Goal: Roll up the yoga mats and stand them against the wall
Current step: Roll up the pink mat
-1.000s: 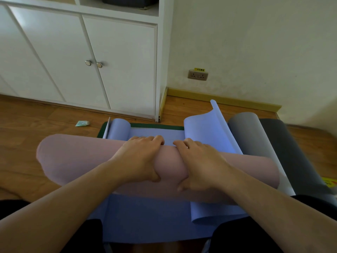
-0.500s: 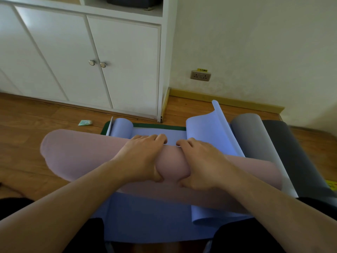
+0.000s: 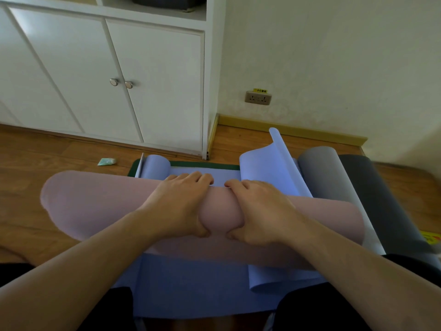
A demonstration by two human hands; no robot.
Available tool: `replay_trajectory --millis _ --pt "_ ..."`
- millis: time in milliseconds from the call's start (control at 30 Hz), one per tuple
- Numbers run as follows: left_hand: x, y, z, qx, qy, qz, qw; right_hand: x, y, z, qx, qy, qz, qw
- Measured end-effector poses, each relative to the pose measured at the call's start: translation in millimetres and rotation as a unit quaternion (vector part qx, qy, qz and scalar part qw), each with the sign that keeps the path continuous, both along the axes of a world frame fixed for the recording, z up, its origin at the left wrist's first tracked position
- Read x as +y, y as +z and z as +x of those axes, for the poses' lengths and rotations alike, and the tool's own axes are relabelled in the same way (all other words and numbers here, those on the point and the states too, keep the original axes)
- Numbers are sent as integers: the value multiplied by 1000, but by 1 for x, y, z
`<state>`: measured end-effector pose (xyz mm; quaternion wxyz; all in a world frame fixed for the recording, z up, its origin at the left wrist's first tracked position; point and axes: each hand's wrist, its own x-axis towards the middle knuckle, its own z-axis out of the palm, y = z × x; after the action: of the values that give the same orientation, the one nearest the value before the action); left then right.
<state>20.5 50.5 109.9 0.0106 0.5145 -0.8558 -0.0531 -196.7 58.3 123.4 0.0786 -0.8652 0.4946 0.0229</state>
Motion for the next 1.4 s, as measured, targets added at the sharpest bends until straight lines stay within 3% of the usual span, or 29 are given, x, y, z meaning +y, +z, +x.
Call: replay_trajectory --millis 233,433,700,1100,1267,1400 --pt "3 8 3 40 34 83 995 -3 -3 0 23 11 -21 999" --pt "4 -3 0 -39 -13 -5 999 -5 -1 -3 -11 -27 16 999" --pt "2 5 3 30 10 10 999 2 -4 0 33 19 -37 999" --pt "1 -3 -1 -15 -8 -71 997 -5 1 -3 -14 -16 -13 1000" --pt "-1 5 7 46 15 -43 998 -4 -2 -1 45 -2 -55 997" --pt "2 10 6 37 21 -3 999 -5 0 1 22 7 -76 997"
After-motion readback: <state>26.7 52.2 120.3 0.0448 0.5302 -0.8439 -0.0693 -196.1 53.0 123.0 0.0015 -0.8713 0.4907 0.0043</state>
